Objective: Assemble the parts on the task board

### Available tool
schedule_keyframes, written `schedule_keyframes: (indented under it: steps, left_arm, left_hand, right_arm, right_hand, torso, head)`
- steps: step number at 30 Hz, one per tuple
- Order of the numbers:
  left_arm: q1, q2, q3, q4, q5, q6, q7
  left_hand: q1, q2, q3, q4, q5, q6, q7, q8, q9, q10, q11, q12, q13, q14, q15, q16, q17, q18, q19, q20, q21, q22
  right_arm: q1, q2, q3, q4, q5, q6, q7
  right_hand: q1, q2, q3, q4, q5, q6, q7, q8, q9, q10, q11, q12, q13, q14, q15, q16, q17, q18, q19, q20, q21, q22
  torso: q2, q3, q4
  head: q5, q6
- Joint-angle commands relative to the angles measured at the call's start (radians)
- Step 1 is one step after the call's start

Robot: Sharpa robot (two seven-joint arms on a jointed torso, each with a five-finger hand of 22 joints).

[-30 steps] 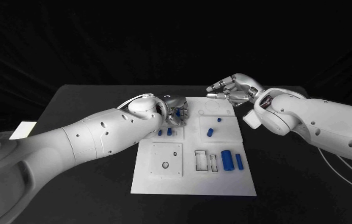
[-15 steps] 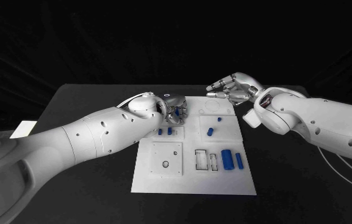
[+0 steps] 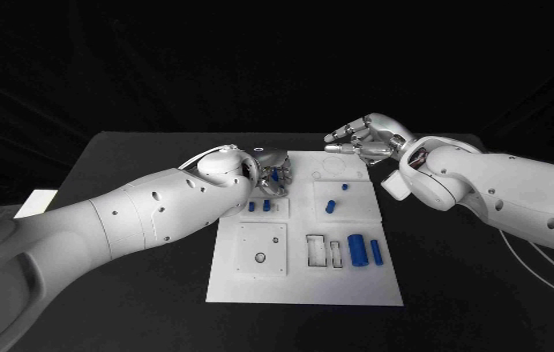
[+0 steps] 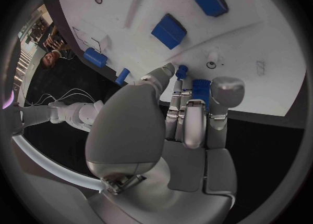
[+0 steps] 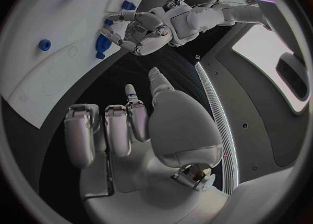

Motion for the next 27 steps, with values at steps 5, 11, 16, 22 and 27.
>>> schedule_keyframes:
  steps: [5, 11, 16, 22, 27]
  left_arm:
    - [-0.003, -0.010, 0.000, 0.007, -0.009, 0.001, -0.023]
    - [-0.003, -0.023, 0.002, 0.022, -0.009, 0.000, -0.029]
    - [-0.003, -0.035, 0.003, 0.035, -0.009, 0.009, -0.038]
    - [-0.003, -0.044, 0.003, 0.043, -0.009, 0.017, -0.045]
    - [-0.003, -0.045, 0.003, 0.043, -0.009, 0.012, -0.048]
  left_hand:
    - [-0.013, 0.001, -0.021, -0.008, -0.006, -0.007, -0.001, -0.020, -0.007, -0.032, 0.008, -0.019, -0.010, 0.046, 0.007, 0.001, -0.011, -0.006, 0.019, 0.001, -0.022, -0.017]
    - [-0.013, 0.005, -0.030, -0.011, -0.006, 0.001, 0.002, -0.024, -0.007, -0.041, 0.010, -0.022, -0.012, 0.045, 0.008, 0.001, -0.015, -0.005, 0.020, 0.002, -0.027, -0.022]
    - [-0.009, 0.015, -0.030, -0.014, -0.005, 0.019, 0.003, -0.022, -0.005, -0.035, 0.009, -0.019, -0.012, 0.045, 0.008, 0.002, -0.018, -0.005, 0.022, 0.003, -0.030, -0.023]
    - [-0.003, 0.022, -0.025, -0.018, -0.003, 0.028, 0.001, -0.024, -0.006, -0.029, 0.008, -0.016, -0.012, 0.045, 0.008, 0.003, -0.019, -0.004, 0.023, 0.003, -0.031, -0.023]
    - [0.006, 0.034, -0.007, -0.023, -0.002, 0.035, 0.002, -0.030, -0.007, -0.016, 0.006, -0.012, -0.011, 0.044, 0.006, 0.005, -0.021, -0.004, 0.025, 0.002, -0.031, -0.022]
  right_arm:
    - [-0.001, 0.003, 0.000, -0.002, -0.001, 0.017, 0.011]
    - [-0.001, 0.004, 0.000, -0.004, -0.001, 0.018, 0.011]
    - [-0.001, 0.004, 0.000, -0.005, -0.001, 0.019, 0.011]
    - [-0.002, 0.004, 0.000, -0.005, -0.001, 0.020, 0.012]
    - [-0.002, 0.005, 0.000, -0.006, -0.001, 0.021, 0.012]
  right_hand:
    - [-0.001, 0.012, -0.007, 0.001, 0.007, -0.006, 0.002, 0.000, 0.002, -0.004, -0.001, -0.004, 0.137, 0.070, 0.001, -0.004, 0.117, 0.006, 0.038, 0.002, -0.003, 0.094]
    - [-0.001, 0.012, -0.007, 0.001, 0.007, -0.006, 0.002, 0.000, 0.002, -0.003, -0.001, -0.003, 0.137, 0.070, 0.001, -0.004, 0.117, 0.006, 0.038, 0.002, -0.003, 0.094]
    - [0.000, 0.013, -0.007, 0.001, 0.007, -0.005, 0.002, 0.000, 0.002, -0.003, -0.001, -0.003, 0.137, 0.070, 0.001, -0.003, 0.118, 0.006, 0.039, 0.002, -0.003, 0.094]
    - [0.000, 0.013, -0.007, 0.001, 0.007, -0.005, 0.002, 0.000, 0.002, -0.003, -0.001, -0.003, 0.137, 0.070, 0.001, -0.003, 0.118, 0.006, 0.039, 0.002, -0.003, 0.094]
    - [0.000, 0.013, -0.007, 0.001, 0.007, -0.005, 0.002, 0.000, 0.002, -0.003, -0.001, -0.003, 0.137, 0.070, 0.001, -0.003, 0.118, 0.006, 0.039, 0.002, -0.003, 0.094]
  torso:
    - [0.001, 0.0005, -0.0004]
    - [0.001, 0.0002, -0.0006]
    - [-0.001, 0.0008, 0.0004]
    - [0.000, 0.0000, 0.0002]
    - [0.000, -0.0004, -0.0006]
  head:
    - [0.002, 0.000]
    - [0.003, 0.000]
    - [0.003, -0.001]
    - [0.004, -0.001]
    - [0.005, 0.000]
